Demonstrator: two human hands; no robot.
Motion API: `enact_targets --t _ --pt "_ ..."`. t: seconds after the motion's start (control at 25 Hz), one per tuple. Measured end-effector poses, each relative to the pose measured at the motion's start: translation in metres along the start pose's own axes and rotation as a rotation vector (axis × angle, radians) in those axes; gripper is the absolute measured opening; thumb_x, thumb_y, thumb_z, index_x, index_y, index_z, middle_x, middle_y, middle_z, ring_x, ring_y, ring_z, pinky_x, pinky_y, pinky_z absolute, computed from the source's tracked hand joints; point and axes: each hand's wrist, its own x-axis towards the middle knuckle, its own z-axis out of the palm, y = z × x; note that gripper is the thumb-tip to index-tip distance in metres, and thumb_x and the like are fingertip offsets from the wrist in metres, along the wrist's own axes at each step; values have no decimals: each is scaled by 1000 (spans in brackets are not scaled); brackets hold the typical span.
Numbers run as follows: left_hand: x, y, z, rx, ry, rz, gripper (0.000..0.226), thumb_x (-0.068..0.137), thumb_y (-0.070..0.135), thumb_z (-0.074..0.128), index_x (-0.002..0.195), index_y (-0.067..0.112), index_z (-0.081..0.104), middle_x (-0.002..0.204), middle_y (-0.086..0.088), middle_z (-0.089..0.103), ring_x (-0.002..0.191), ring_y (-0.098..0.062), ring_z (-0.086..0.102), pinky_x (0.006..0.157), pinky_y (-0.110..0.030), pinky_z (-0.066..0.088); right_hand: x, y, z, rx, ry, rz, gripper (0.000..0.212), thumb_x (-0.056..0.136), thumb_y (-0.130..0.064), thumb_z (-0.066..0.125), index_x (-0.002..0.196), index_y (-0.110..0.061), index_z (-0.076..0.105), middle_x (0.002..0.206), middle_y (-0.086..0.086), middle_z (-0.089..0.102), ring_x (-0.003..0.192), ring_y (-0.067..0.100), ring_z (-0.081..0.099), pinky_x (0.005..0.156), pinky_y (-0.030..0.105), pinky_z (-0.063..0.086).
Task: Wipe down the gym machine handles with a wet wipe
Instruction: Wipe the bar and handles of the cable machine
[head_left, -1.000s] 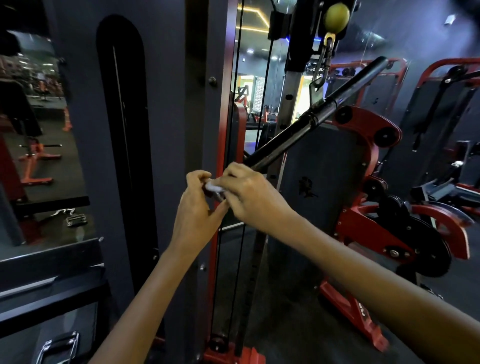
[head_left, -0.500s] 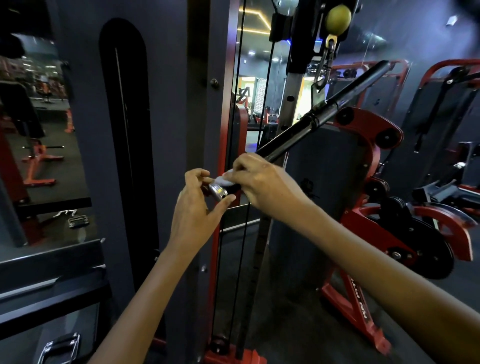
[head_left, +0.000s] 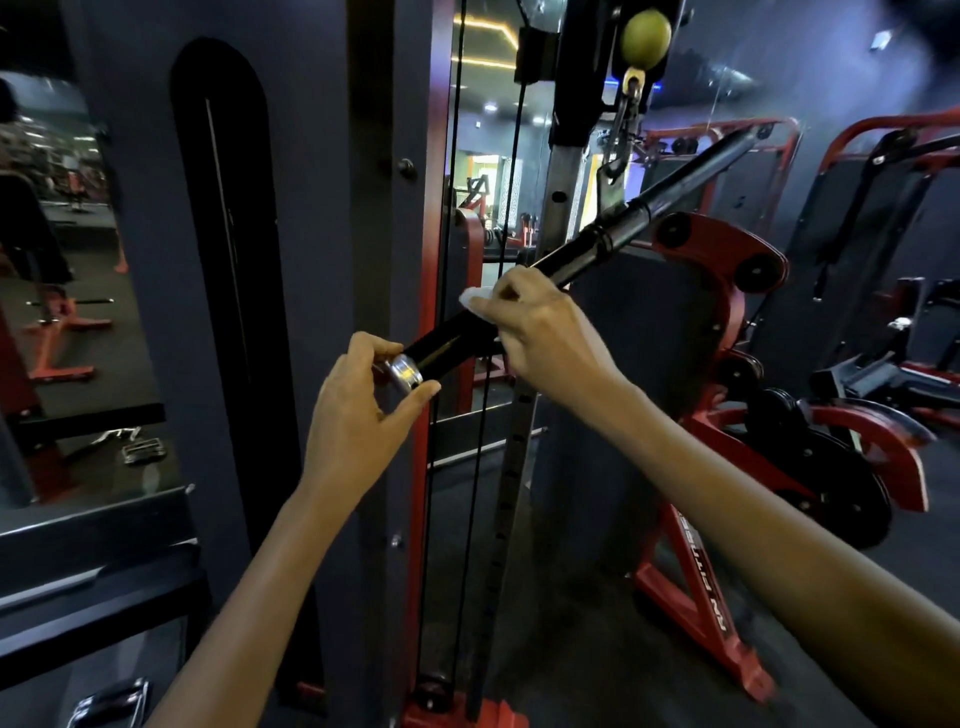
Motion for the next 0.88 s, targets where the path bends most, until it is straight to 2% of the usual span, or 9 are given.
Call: enact_targets --t 0.08,0.2,0.36,0.44,0.56,0.64,0.72,0.8,0.88 --pt "1 0 -3 16 -2 5 36 77 34 69 102 30 43 94 8 56 92 -16 56 82 -42 51 3 16 -5 0 47 10 31 79 8 59 106 -4 69 87 15 58 75 23 55 71 23 47" --pt "5 1 -5 52 -5 10 37 77 37 68 103 27 44 95 1 58 92 -18 57 83 -44 50 18 54 -22 -44 77 263 28 87 0 55 110 -8 68 94 10 55 82 16 50 78 5 33" --pt "10 4 -6 83 -14 -16 36 79 37 67 104 26 43 98 -3 58 93 -19 57 82 -40 50 30 79 -33 -18 175 481 24 91 -10 54 109 -2 67 106 15 60 91 13 49 84 8 29" --pt "13 9 -5 98 -2 -21 35 82 32 67 103 23 41 97 -4 57 89 -18 57 75 -33 50 31 66 -23 13 171 475 25 91 -6 53 113 -2 64 110 15 58 90 15 50 87 14 37" --pt "21 15 -7 137 42 -54 35 83 27 68 101 20 38 93 -5 56 78 -15 57 60 -22 43 27 34 -4 95 128 302 30 89 2 50 115 -1 63 108 18 57 93 23 53 88 27 47" --pt "27 18 -10 162 64 -70 36 84 28 68 101 19 37 92 -5 56 73 -11 56 56 -18 39 23 25 1 137 141 166 30 86 4 52 112 -1 65 95 16 57 81 18 49 75 23 44" --pt "30 21 -15 179 77 -77 36 85 29 67 104 19 37 91 -2 55 70 -8 55 54 -17 37 24 33 -3 143 146 118 30 84 4 54 110 -3 67 91 14 57 79 14 47 73 22 42" --pt "32 24 -19 199 76 -77 36 86 30 65 106 20 37 87 5 51 69 -5 51 54 -16 35 27 50 -9 111 187 164 28 84 4 56 109 -2 67 91 13 58 80 12 46 77 18 42" --pt "34 27 -21 201 64 -63 34 87 31 63 106 21 37 83 11 47 68 -2 50 54 -14 35 28 67 -16 76 266 275 27 86 3 56 110 -2 66 91 13 58 79 11 45 72 3 34"
